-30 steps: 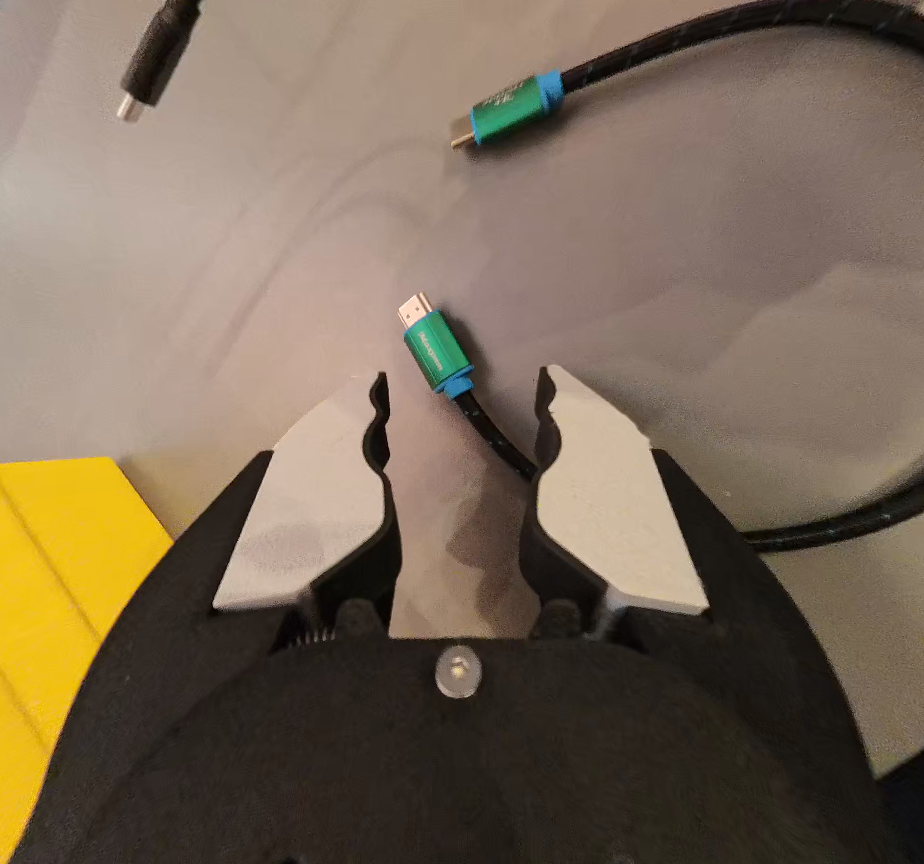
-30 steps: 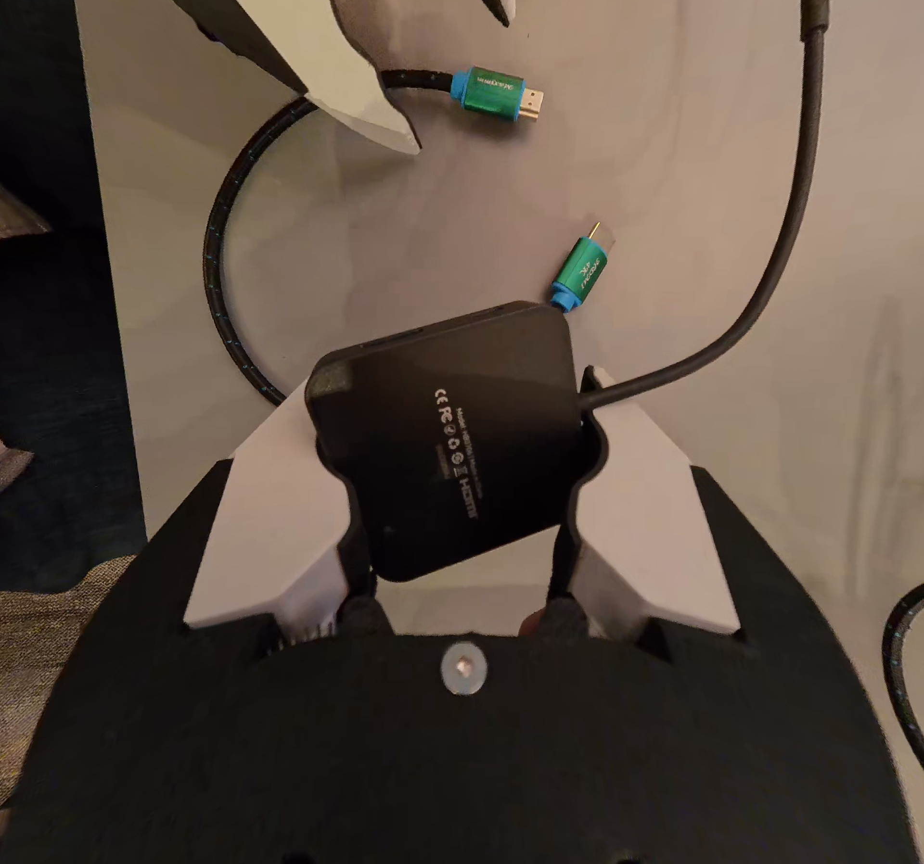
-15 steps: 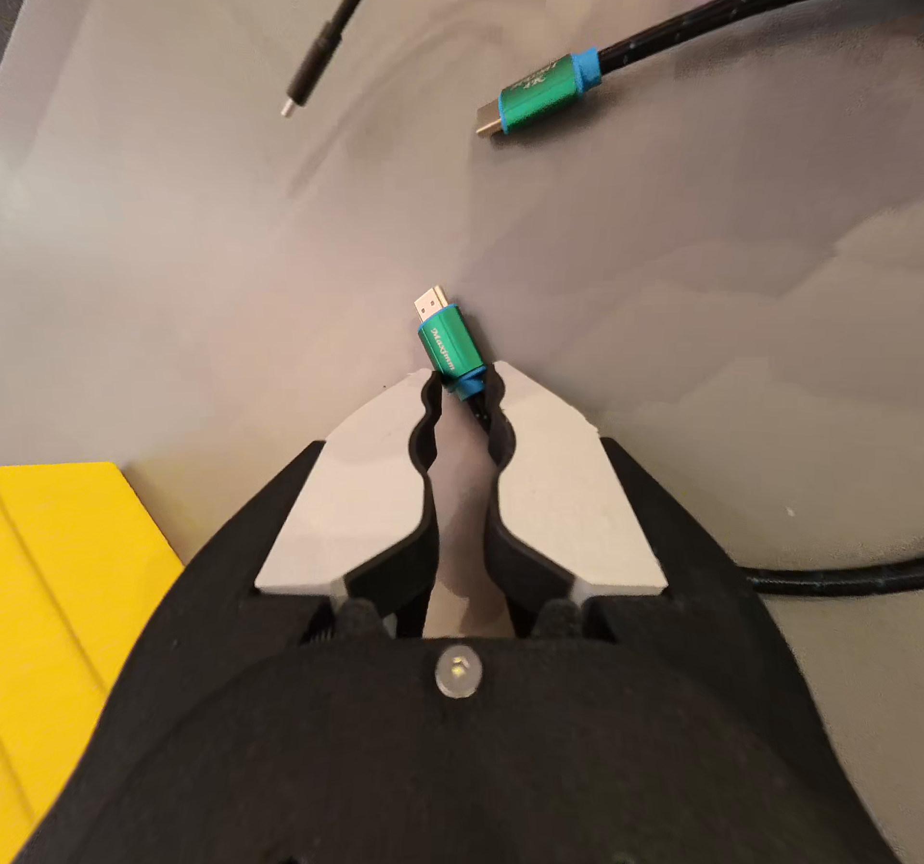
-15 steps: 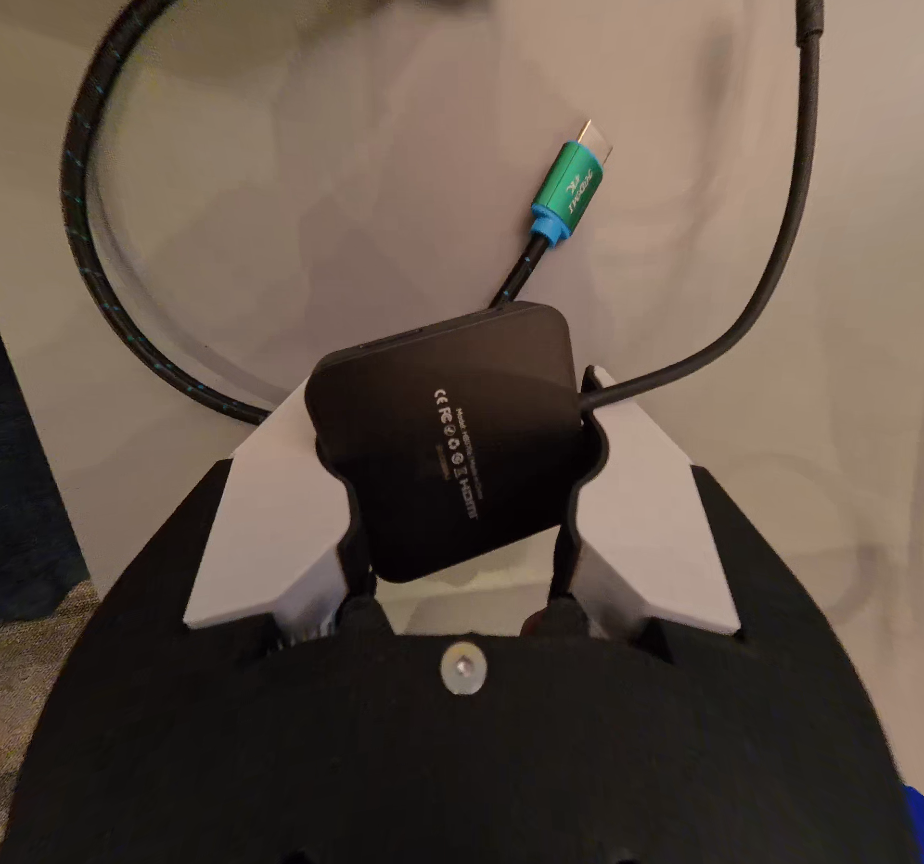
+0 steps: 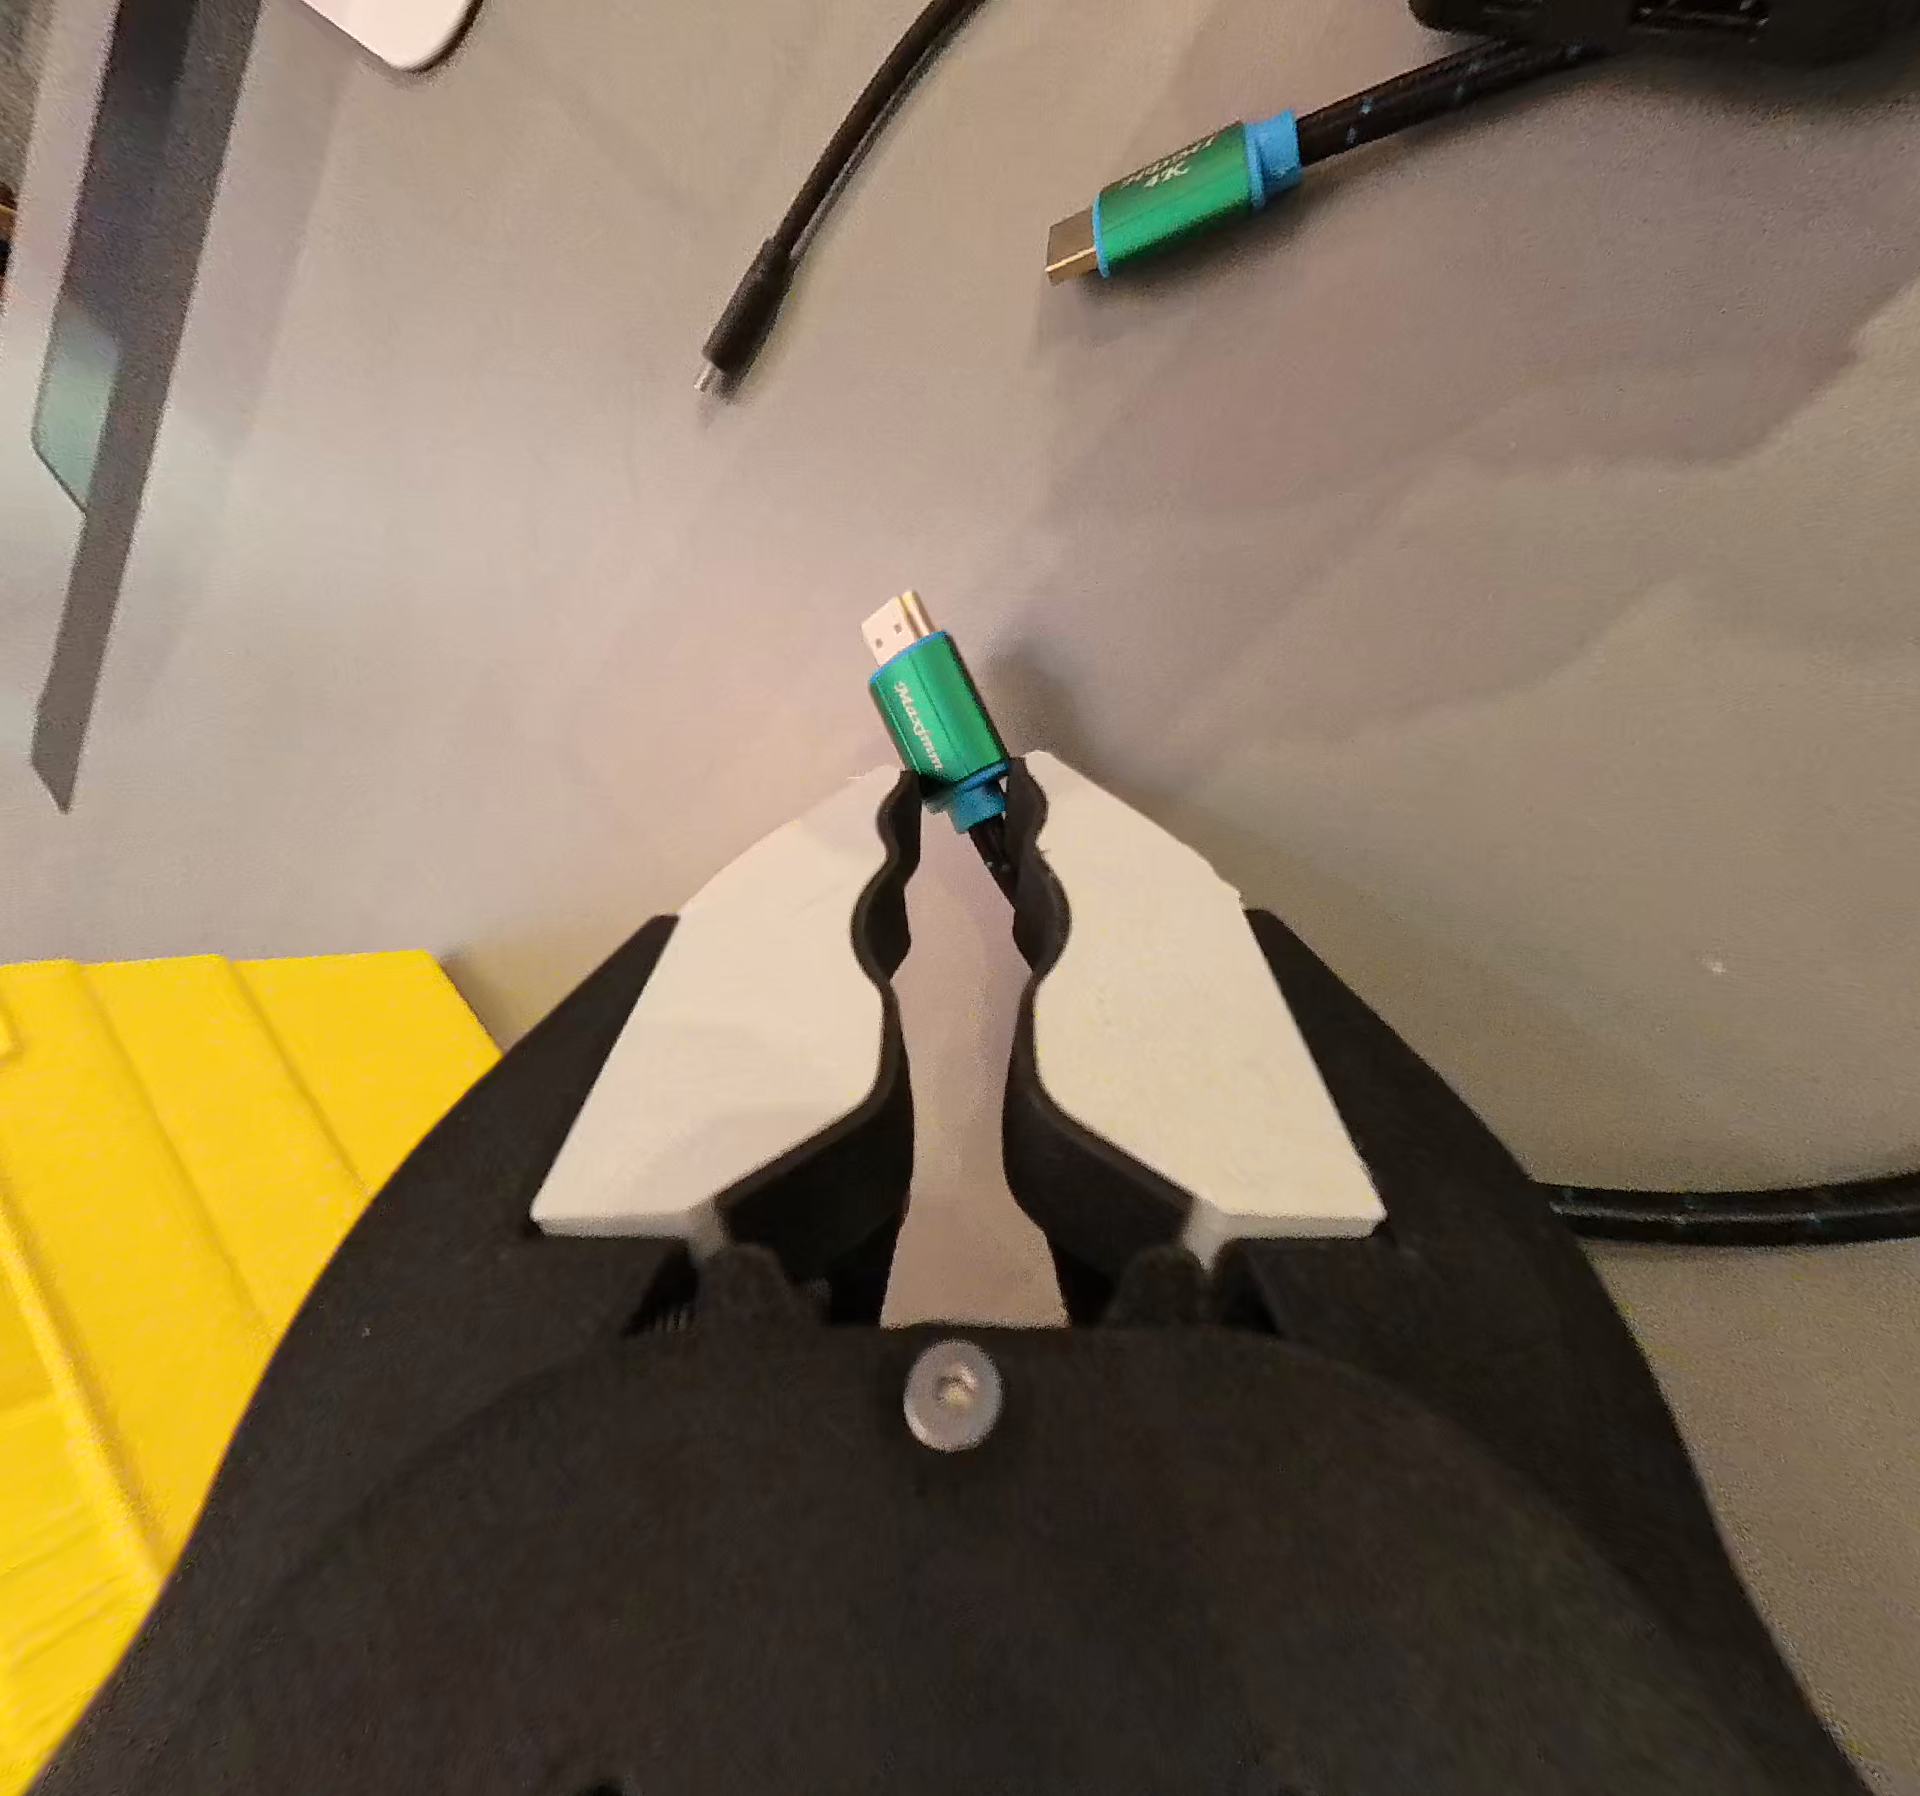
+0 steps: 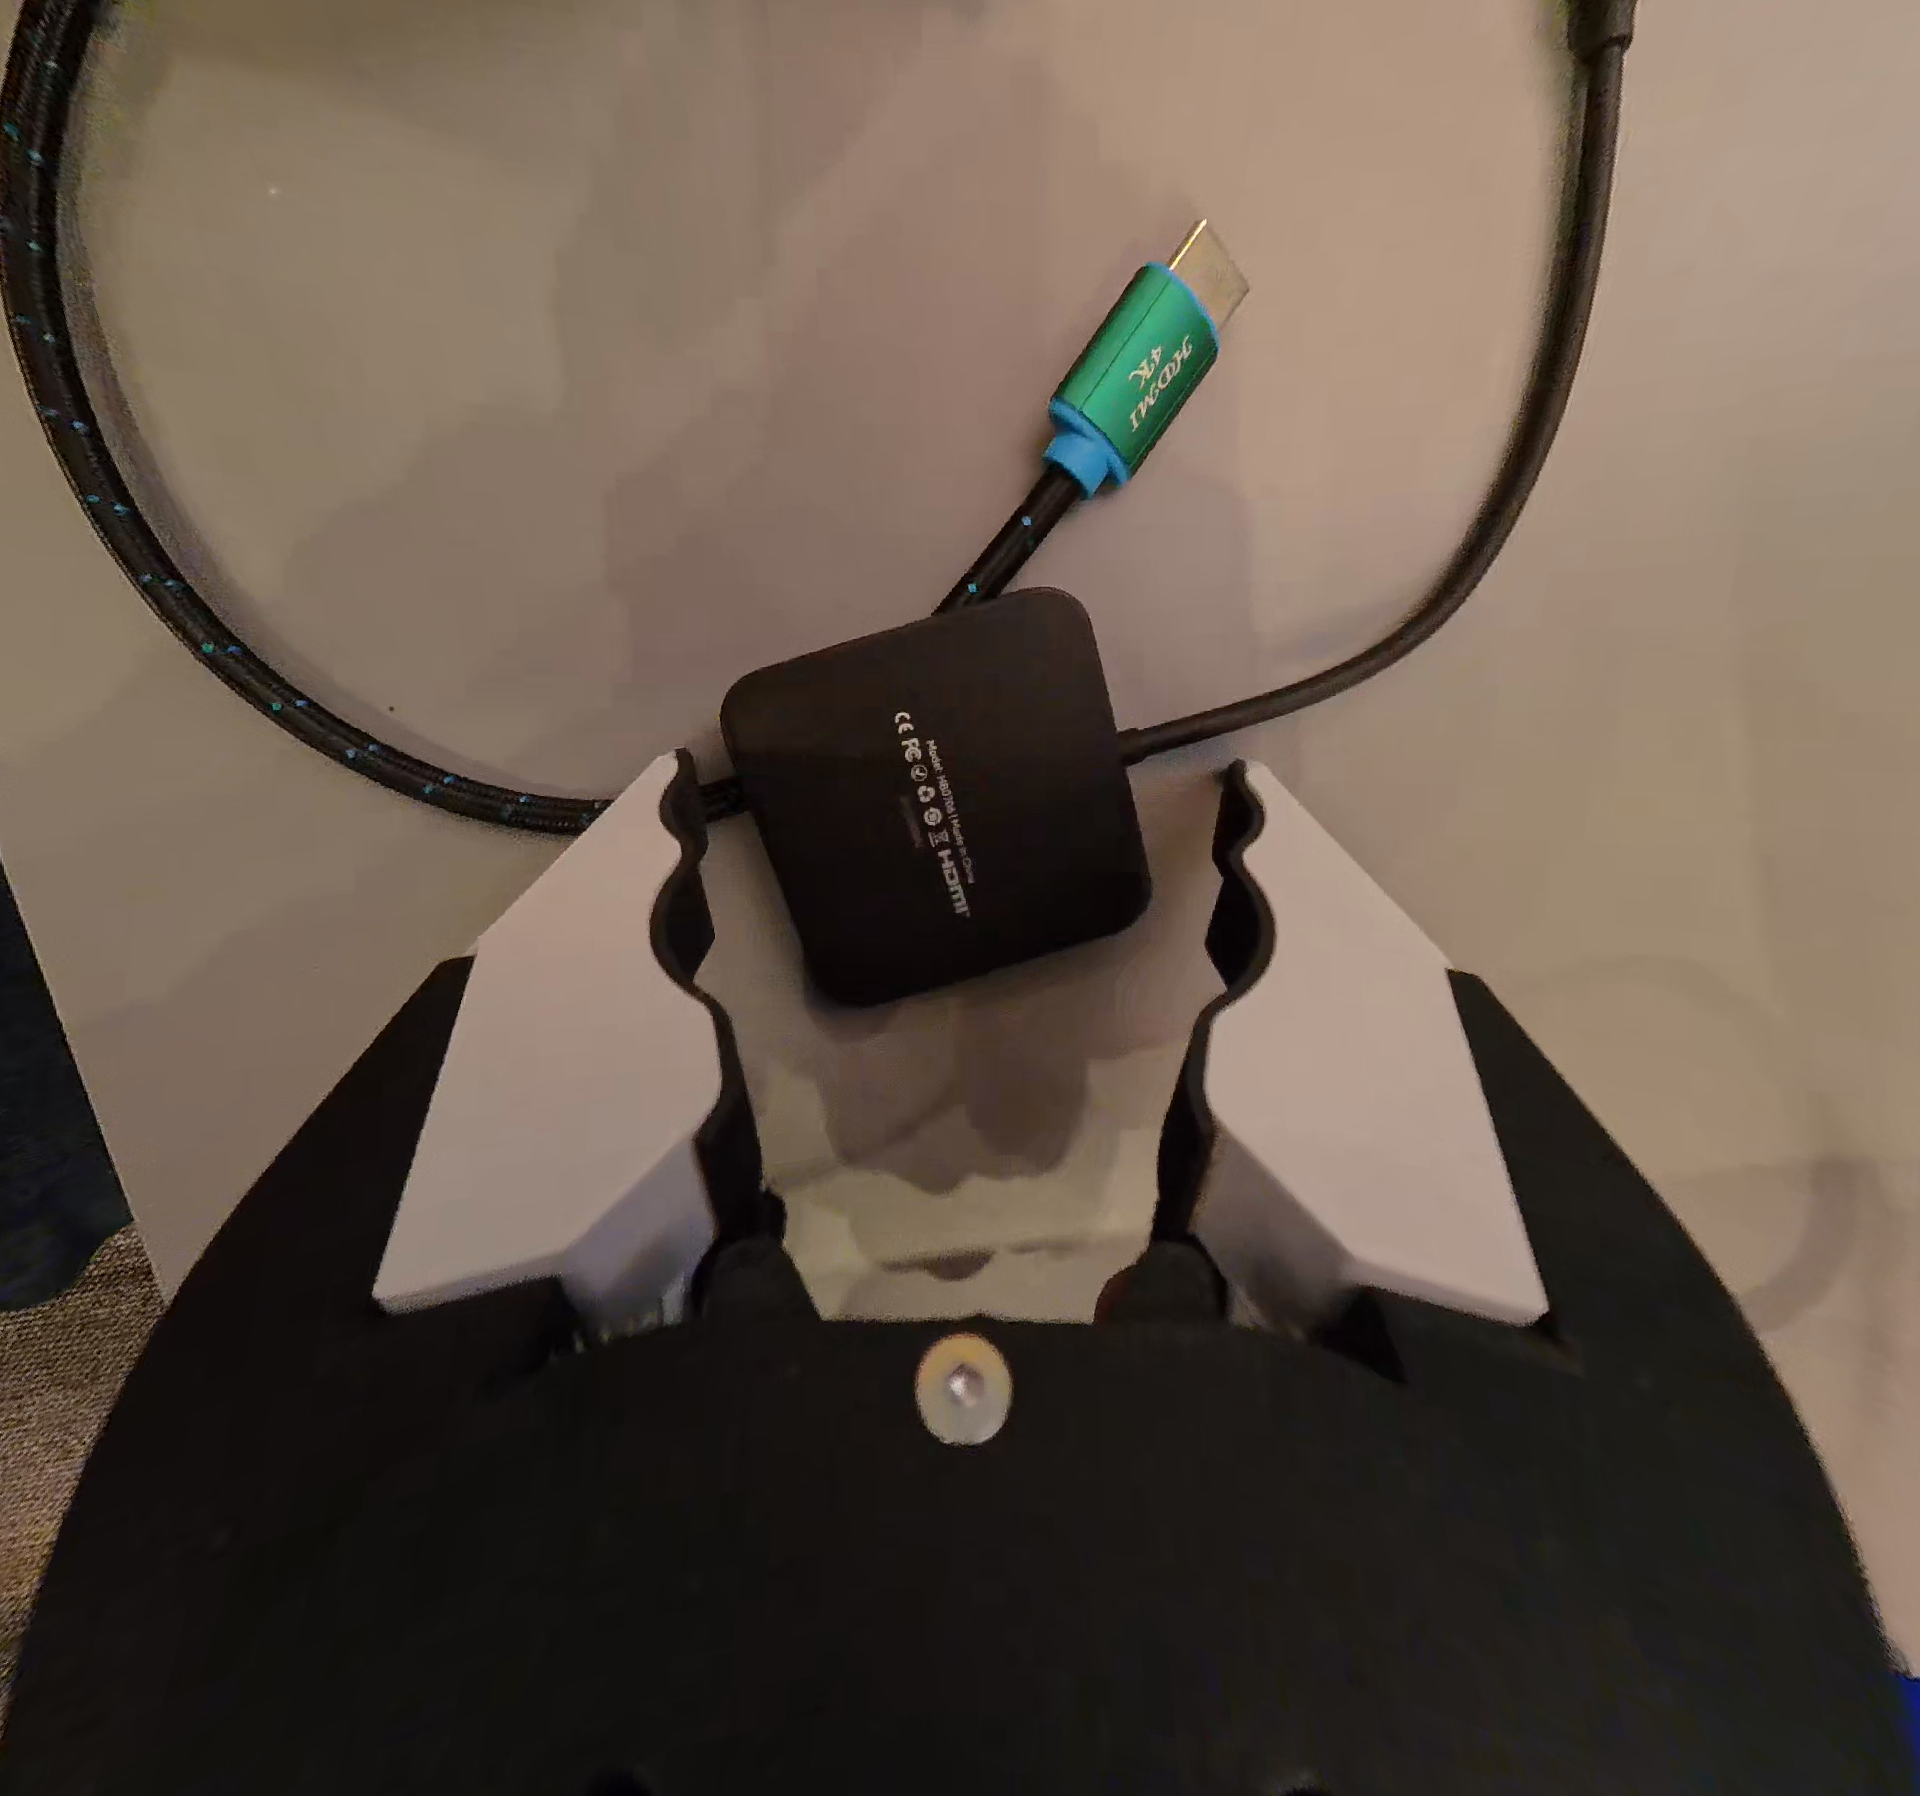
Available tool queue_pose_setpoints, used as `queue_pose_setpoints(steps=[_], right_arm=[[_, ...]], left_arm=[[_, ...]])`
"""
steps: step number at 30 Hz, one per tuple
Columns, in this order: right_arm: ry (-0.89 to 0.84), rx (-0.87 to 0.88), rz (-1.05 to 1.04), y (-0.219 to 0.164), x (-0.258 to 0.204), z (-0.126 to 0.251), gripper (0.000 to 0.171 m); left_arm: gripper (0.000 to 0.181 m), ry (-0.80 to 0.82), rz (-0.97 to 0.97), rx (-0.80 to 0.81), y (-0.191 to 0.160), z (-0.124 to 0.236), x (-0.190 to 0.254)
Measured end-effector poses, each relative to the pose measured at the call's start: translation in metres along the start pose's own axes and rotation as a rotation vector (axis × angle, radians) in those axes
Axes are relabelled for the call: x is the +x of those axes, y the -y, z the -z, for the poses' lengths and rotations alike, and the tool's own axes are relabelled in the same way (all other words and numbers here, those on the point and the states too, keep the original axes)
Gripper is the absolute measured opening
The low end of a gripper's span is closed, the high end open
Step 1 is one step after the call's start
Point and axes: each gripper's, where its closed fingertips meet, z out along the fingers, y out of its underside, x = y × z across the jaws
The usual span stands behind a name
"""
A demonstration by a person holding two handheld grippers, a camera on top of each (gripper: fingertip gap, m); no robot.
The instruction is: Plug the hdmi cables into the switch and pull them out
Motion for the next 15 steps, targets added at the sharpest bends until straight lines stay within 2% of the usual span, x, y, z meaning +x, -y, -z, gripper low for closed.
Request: queue_pose_setpoints(steps=[4,9,15], right_arm=[[-0.005,-0.001,0.009,-0.002,-0.001,0.005,0.089],[-0.015,0.005,-0.001,-0.003,0.002,0.011,0.069],[-0.020,-0.011,-0.003,-0.009,0.004,0.014,0.069]], left_arm=[[0.015,0.019,-0.018,0.018,0.009,0.006,-0.004],[0.015,0.057,-0.047,0.035,0.016,0.018,-0.017],[0.015,0.106,-0.115,0.047,0.017,0.031,-0.027]])
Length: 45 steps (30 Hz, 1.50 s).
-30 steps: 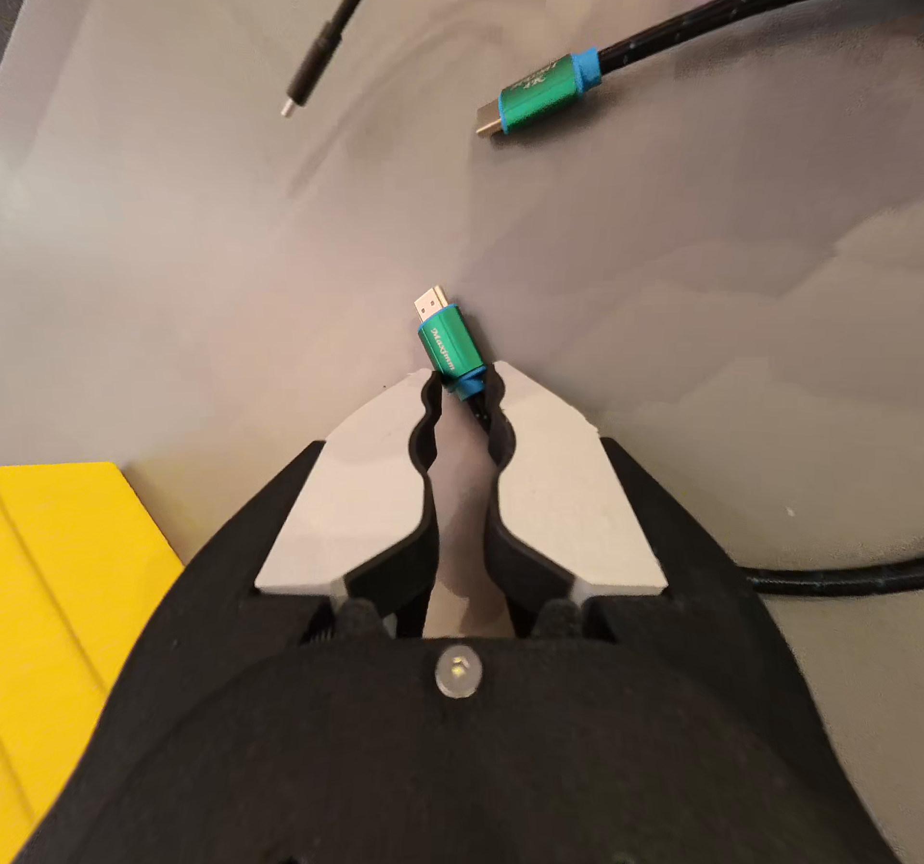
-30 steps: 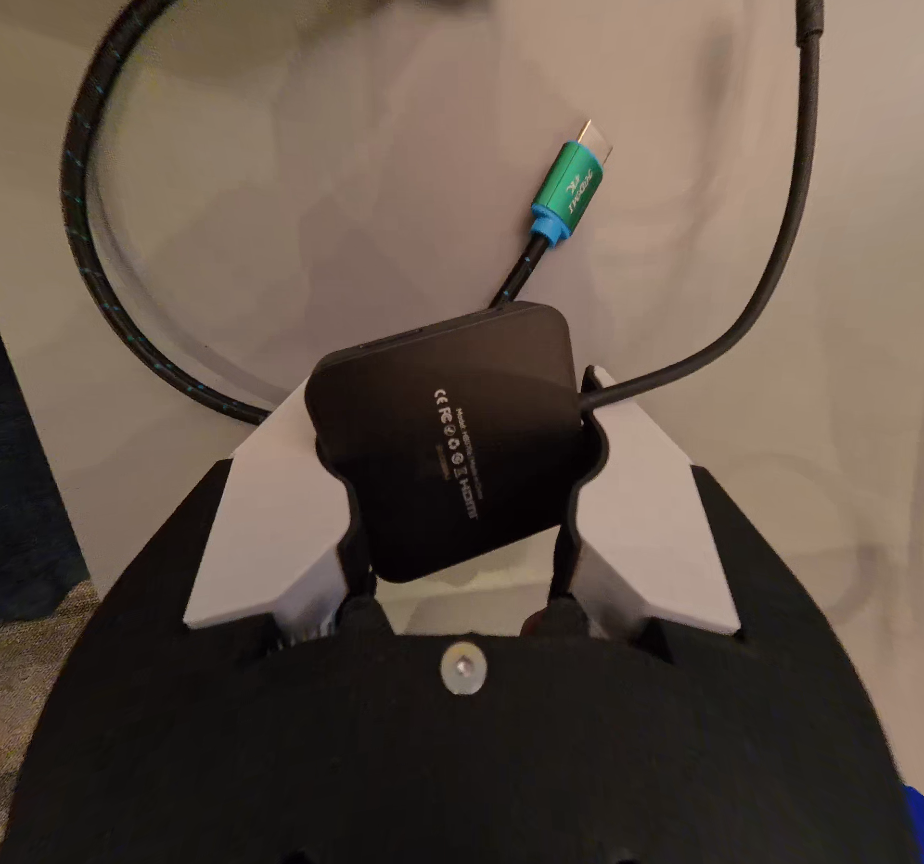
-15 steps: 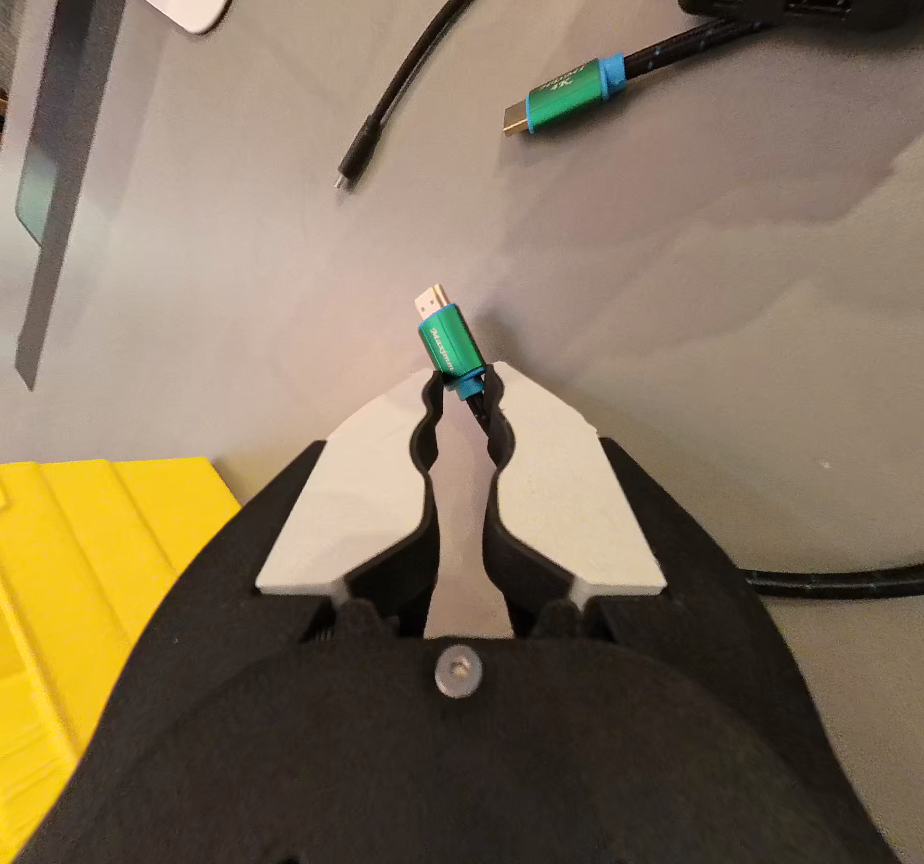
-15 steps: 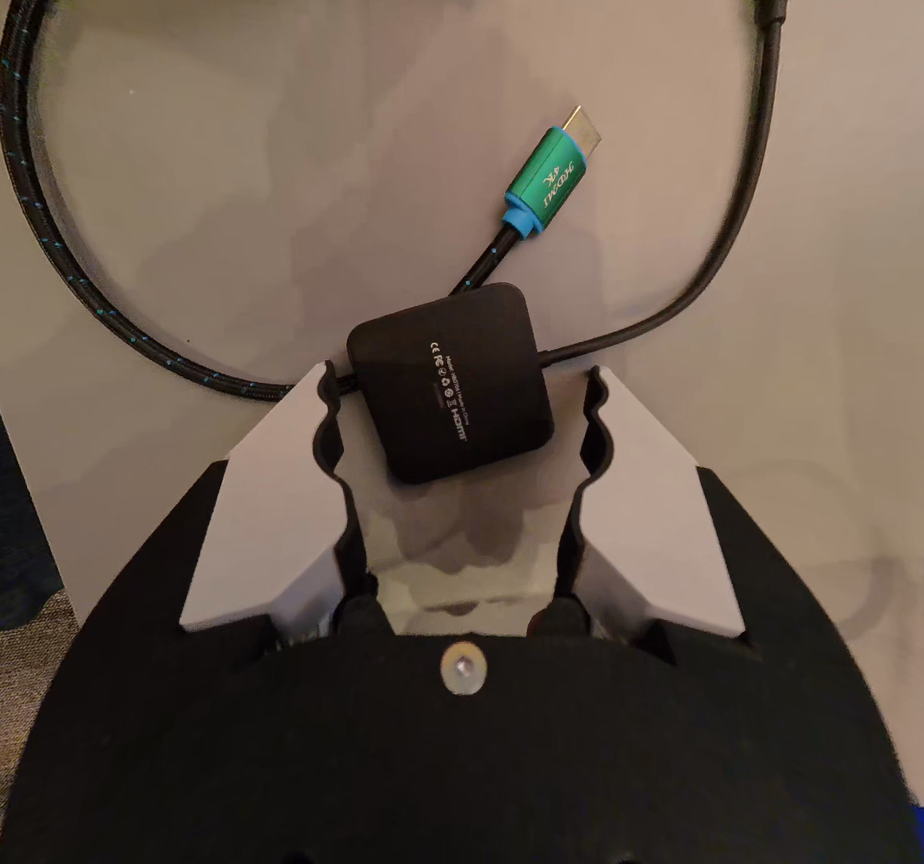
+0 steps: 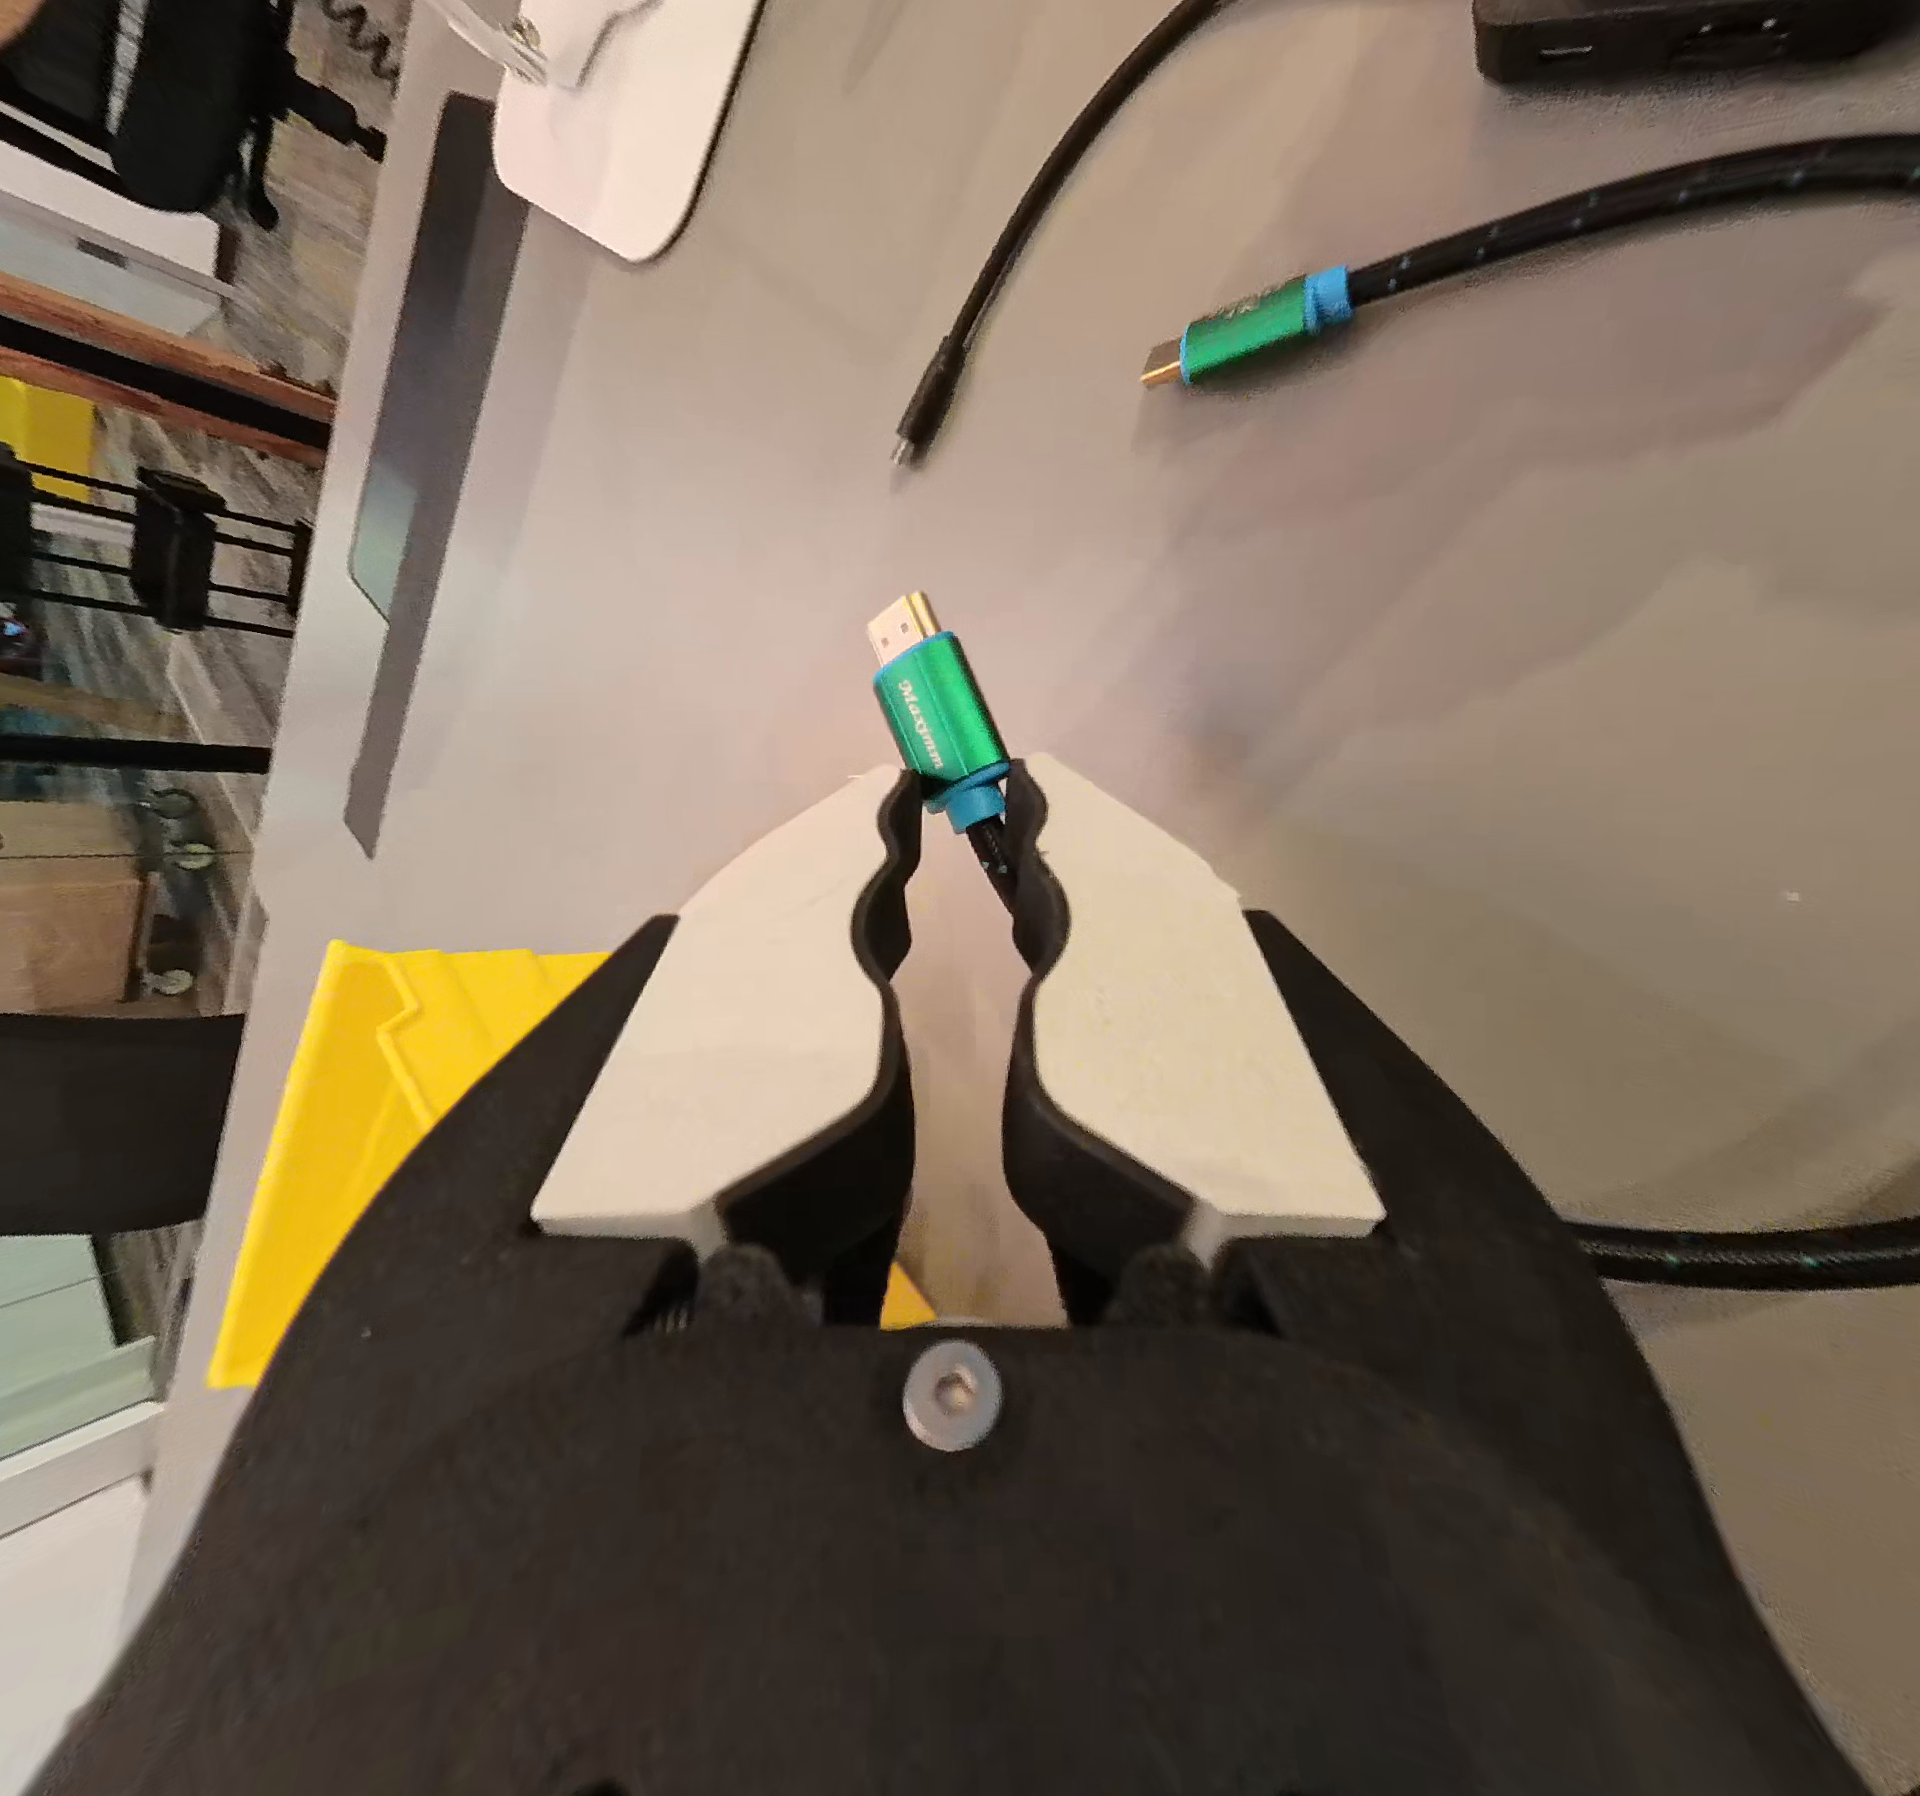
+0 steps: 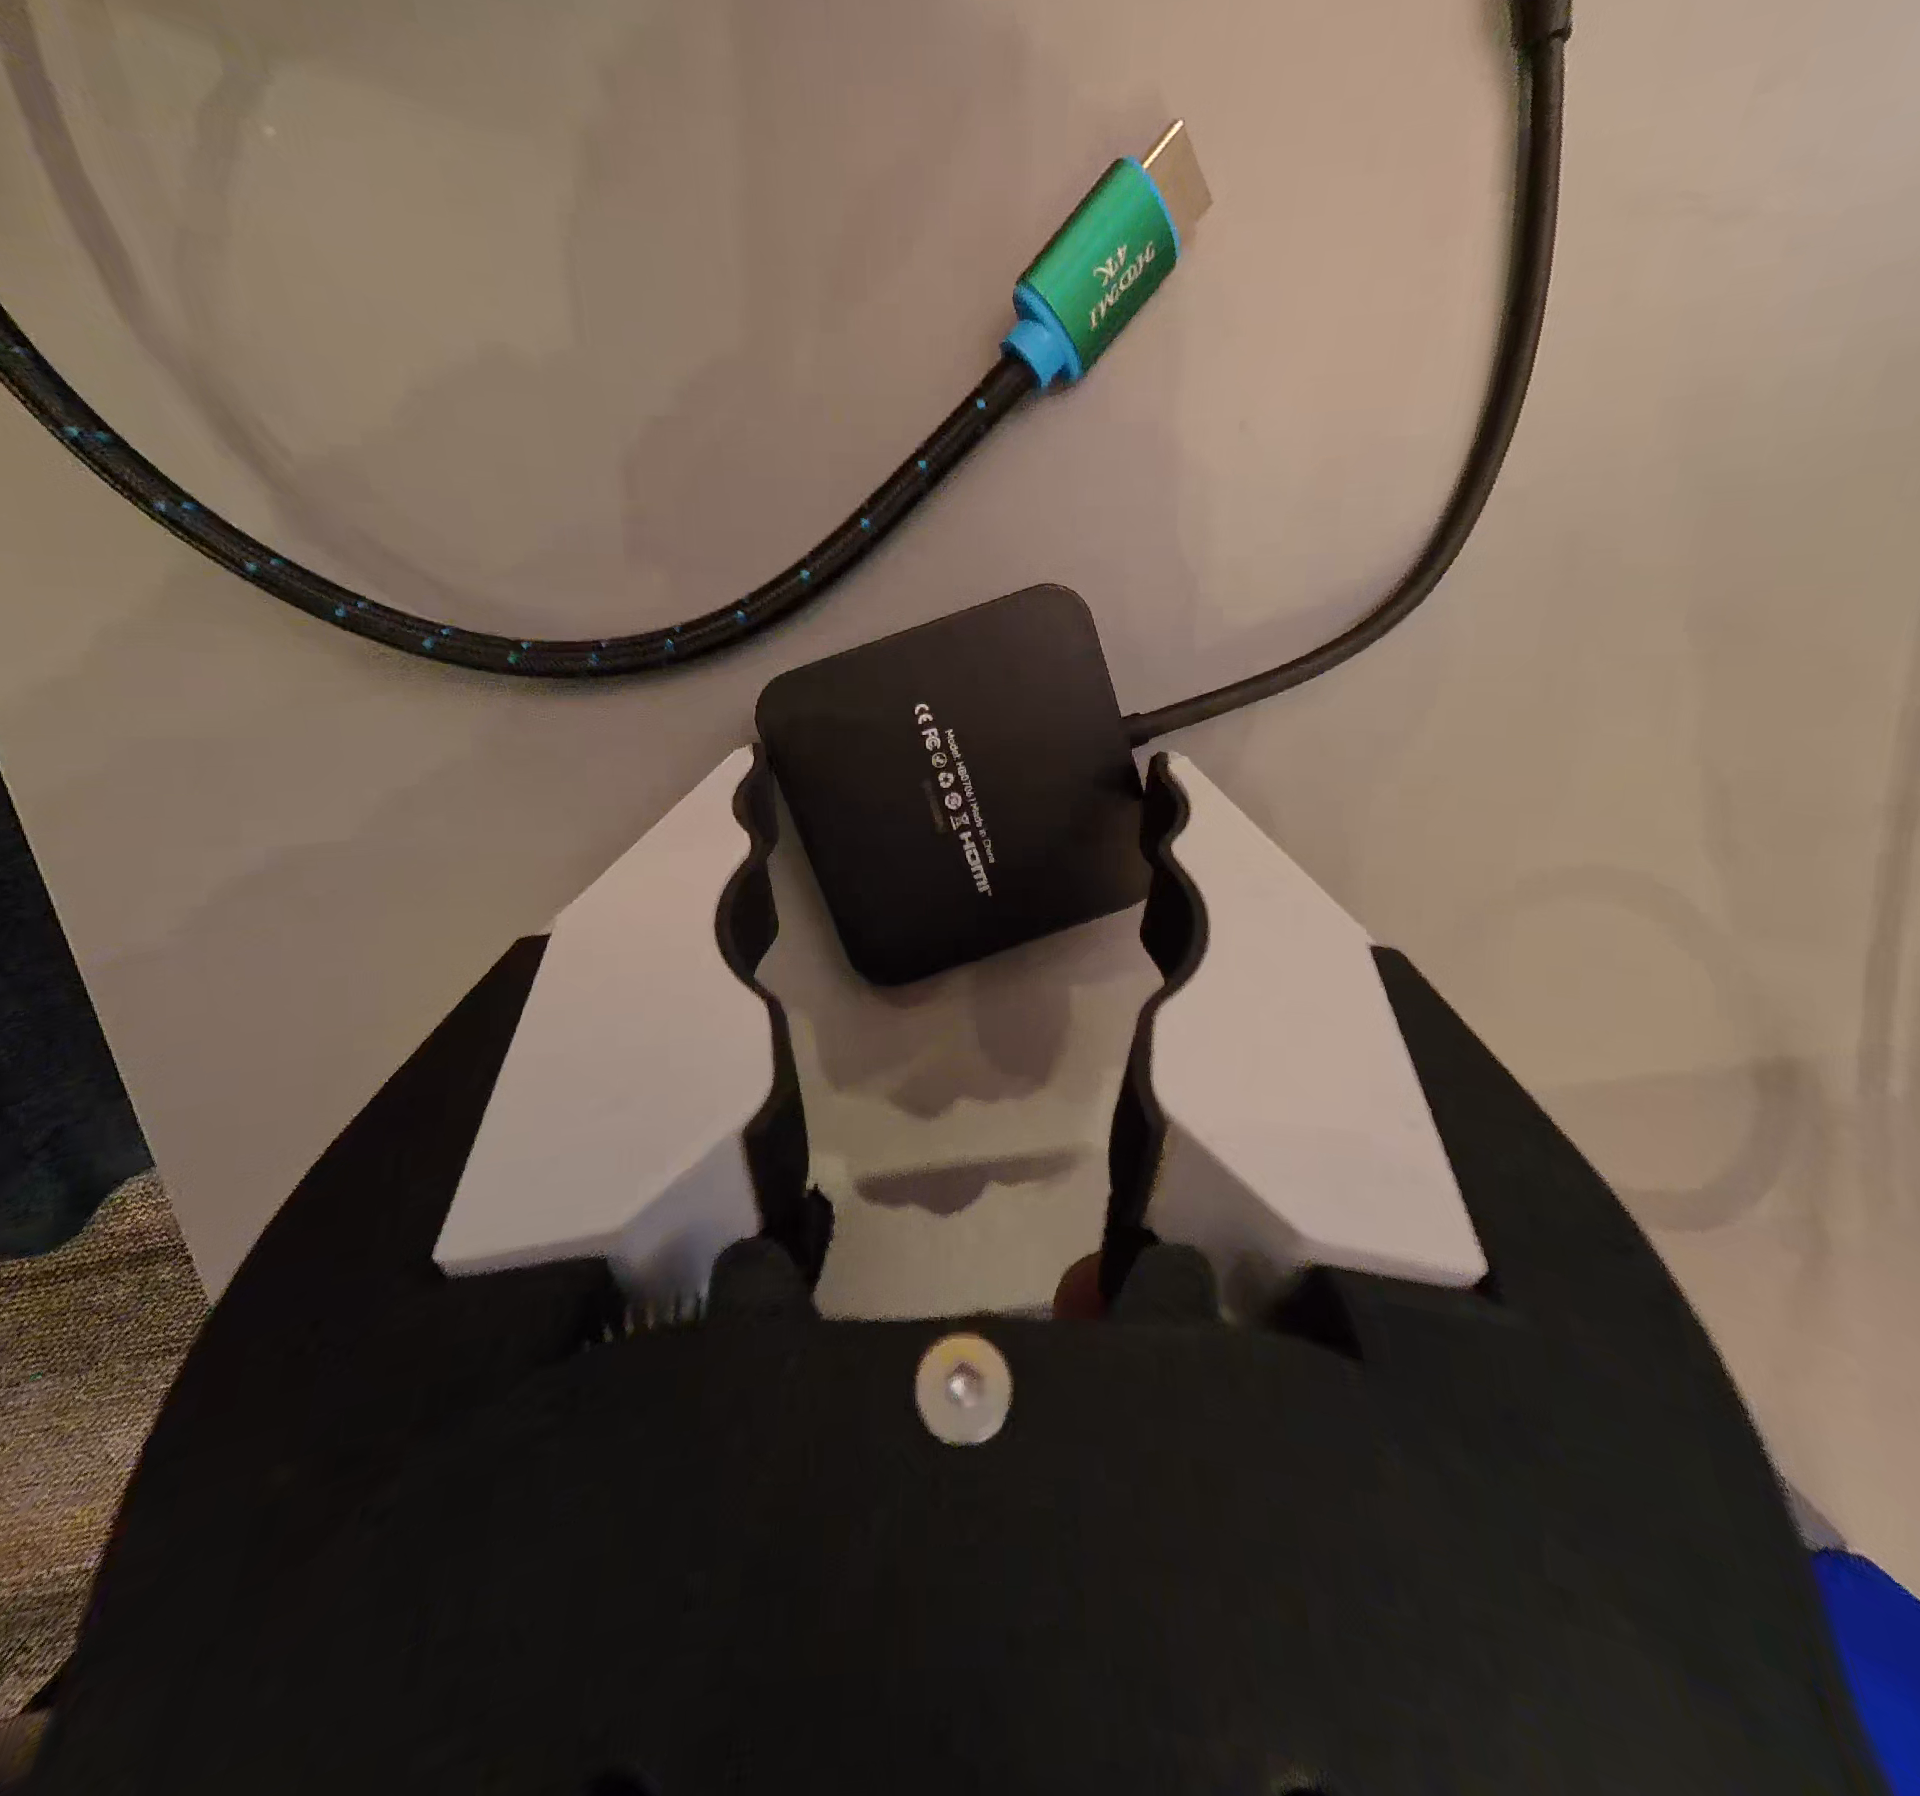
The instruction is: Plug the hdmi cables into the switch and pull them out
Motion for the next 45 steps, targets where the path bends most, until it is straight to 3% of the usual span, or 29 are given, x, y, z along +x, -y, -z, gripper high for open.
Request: queue_pose_setpoints(steps=[6,9,12,15,18,25,34,37,39,42,45], right_arm=[[-0.018,0.076,0.011,0.016,-0.001,0.021,0.076],[-0.056,0.137,0.050,0.028,0.001,0.038,0.061],[-0.080,0.335,0.099,0.061,0.000,0.065,0.047],[-0.084,0.535,0.161,0.099,-0.011,0.085,0.043],[-0.104,0.624,0.230,0.123,-0.018,0.091,0.046],[-0.018,0.683,0.262,0.143,-0.025,0.084,0.044],[0.125,0.764,0.275,0.152,-0.034,0.091,0.022],[0.133,0.765,0.282,0.150,-0.035,0.092,0.023],[0.149,0.761,0.280,0.147,-0.036,0.091,0.037],[0.143,0.771,0.293,0.147,-0.037,0.091,0.022],[0.153,0.761,0.297,0.145,-0.038,0.090,0.021]], left_arm=[[0.015,0.017,-0.056,0.049,0.001,0.010,-0.010],[0.015,0.025,-0.114,0.063,0.004,0.015,-0.012],[0.015,0.036,-0.171,0.118,0.020,0.031,-0.015],[0.015,0.054,-0.249,0.169,0.036,0.045,-0.020],[0.015,0.039,-0.295,0.213,0.048,0.053,-0.017],[0.015,0.020,-0.438,0.318,0.069,0.067,-0.008],[0.014,-0.031,-0.531,0.414,0.085,0.076,-0.002],[0.015,-0.051,-0.531,0.444,0.087,0.077,-0.001],[0.015,-0.064,-0.526,0.466,0.089,0.080,0.001],[0.014,-0.066,-0.534,0.465,0.088,0.079,0.002],[0.015,-0.076,-0.536,0.469,0.088,0.079,0.003]])
